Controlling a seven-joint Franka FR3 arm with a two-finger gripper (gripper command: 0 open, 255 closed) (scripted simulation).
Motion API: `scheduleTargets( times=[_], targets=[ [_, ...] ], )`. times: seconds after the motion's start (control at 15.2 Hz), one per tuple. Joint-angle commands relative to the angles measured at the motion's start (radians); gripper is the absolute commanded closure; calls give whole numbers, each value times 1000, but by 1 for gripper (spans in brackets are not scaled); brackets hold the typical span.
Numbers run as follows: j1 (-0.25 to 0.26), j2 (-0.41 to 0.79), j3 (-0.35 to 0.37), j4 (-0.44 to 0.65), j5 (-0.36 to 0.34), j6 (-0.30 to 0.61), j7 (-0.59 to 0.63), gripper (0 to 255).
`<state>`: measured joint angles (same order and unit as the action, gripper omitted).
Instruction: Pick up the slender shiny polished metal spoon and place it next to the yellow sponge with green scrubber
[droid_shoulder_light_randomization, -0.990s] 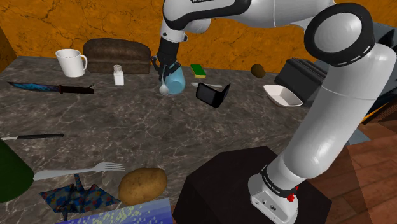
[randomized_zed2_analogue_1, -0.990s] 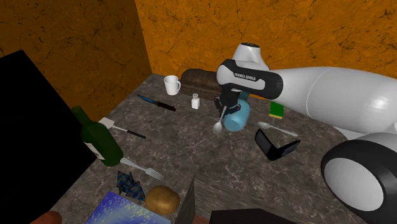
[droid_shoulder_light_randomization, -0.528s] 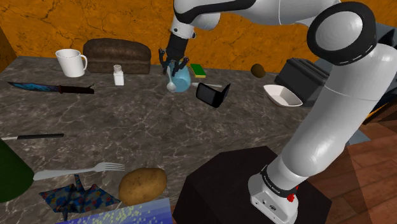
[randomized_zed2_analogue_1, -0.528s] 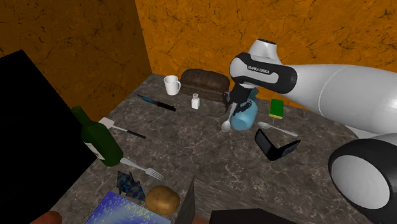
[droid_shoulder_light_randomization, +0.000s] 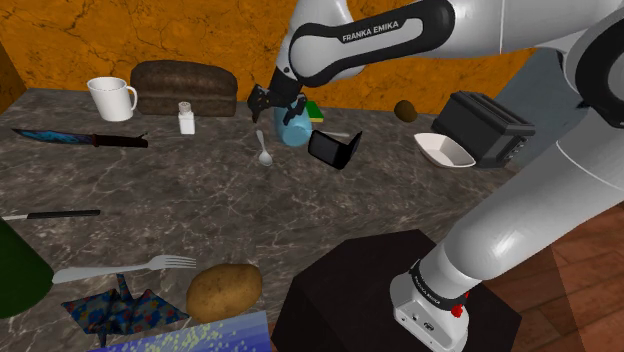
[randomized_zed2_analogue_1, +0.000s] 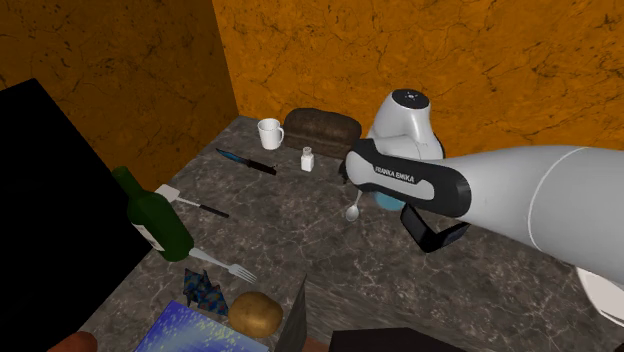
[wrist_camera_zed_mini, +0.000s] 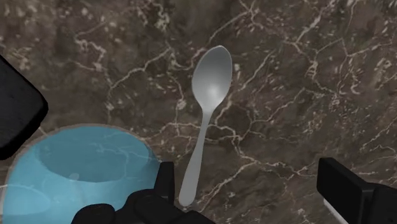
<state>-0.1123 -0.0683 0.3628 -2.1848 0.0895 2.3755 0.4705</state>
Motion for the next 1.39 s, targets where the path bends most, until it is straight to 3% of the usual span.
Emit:
scheduleTargets(
  times=[0.0,0.2,0.73,0.79,1.32],
  targets=[
    [1,15,3,-14,-10,34,6,0],
    [2,53,6,-22,-29,78,19,0],
    [2,53,6,-22,-29,78,19,0],
    [2,53,6,-22,-29,78,19,255],
    [2,53,6,-22,-29,78,19,255]
  ],
)
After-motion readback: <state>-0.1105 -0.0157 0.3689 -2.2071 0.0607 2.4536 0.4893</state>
